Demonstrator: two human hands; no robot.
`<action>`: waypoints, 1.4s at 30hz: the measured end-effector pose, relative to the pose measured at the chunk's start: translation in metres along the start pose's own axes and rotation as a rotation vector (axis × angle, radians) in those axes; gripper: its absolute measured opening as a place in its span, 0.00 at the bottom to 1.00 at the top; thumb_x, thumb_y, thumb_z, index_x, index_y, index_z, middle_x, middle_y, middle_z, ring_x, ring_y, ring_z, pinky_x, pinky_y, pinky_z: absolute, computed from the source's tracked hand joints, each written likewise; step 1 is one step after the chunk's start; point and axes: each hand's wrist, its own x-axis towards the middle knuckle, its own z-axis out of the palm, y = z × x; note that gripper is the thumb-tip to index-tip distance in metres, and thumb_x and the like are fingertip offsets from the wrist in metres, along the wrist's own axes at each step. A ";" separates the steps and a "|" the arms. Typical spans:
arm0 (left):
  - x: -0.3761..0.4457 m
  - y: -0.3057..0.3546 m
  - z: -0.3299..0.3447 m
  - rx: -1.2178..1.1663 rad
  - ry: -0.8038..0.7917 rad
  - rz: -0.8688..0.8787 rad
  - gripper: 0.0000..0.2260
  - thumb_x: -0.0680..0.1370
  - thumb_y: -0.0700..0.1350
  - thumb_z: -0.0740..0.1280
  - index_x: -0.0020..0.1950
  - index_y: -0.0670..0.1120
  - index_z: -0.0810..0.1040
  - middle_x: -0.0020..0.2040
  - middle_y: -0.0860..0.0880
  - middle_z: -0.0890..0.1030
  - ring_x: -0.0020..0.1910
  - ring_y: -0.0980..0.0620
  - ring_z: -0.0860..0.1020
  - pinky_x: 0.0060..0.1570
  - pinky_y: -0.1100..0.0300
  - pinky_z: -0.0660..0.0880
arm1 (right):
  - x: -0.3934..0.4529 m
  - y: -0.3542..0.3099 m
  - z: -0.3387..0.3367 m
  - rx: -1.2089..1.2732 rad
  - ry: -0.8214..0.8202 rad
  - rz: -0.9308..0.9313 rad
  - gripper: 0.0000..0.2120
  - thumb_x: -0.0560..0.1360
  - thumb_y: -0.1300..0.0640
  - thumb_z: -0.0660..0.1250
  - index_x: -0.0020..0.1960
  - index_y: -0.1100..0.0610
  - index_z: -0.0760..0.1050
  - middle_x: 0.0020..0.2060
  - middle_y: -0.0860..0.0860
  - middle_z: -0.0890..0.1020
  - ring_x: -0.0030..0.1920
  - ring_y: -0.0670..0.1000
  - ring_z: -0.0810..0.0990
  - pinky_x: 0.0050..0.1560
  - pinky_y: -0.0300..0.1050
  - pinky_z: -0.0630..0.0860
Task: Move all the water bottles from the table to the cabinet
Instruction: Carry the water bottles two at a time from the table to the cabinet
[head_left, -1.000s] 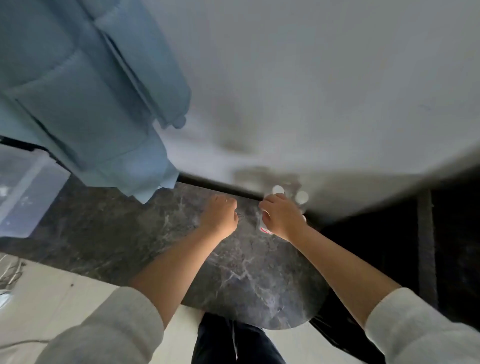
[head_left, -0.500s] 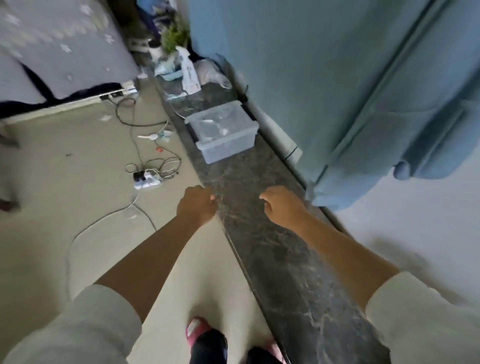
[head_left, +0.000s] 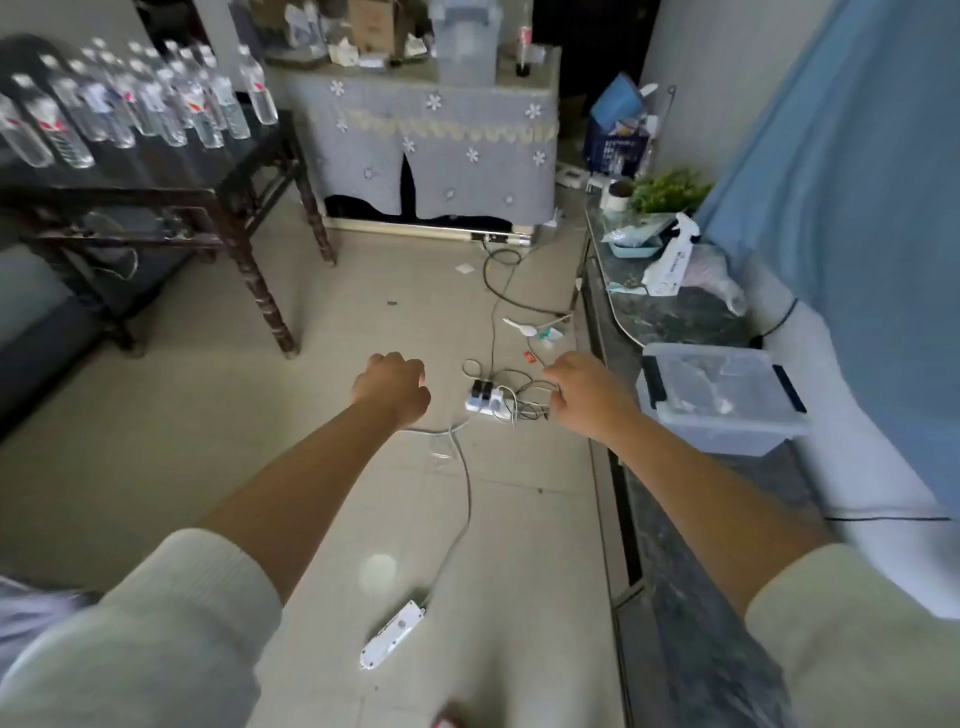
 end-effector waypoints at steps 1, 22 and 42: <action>0.007 -0.019 -0.008 -0.006 0.009 -0.026 0.16 0.80 0.45 0.58 0.67 0.45 0.72 0.65 0.42 0.72 0.67 0.42 0.67 0.64 0.53 0.68 | 0.021 -0.013 -0.001 -0.011 0.005 -0.024 0.12 0.76 0.61 0.57 0.57 0.63 0.74 0.56 0.59 0.75 0.60 0.58 0.73 0.56 0.50 0.73; 0.188 -0.255 -0.132 -0.122 0.190 -0.541 0.16 0.79 0.44 0.58 0.65 0.43 0.73 0.65 0.41 0.72 0.68 0.42 0.66 0.64 0.49 0.69 | 0.400 -0.187 -0.053 0.011 0.080 -0.472 0.16 0.74 0.62 0.60 0.59 0.66 0.74 0.57 0.62 0.75 0.61 0.60 0.72 0.56 0.49 0.75; 0.347 -0.495 -0.214 0.024 0.201 -0.706 0.15 0.79 0.44 0.57 0.64 0.43 0.73 0.64 0.41 0.72 0.66 0.41 0.67 0.62 0.48 0.70 | 0.683 -0.393 -0.065 0.028 0.036 -0.696 0.19 0.76 0.62 0.59 0.66 0.61 0.71 0.62 0.60 0.73 0.65 0.59 0.70 0.65 0.46 0.67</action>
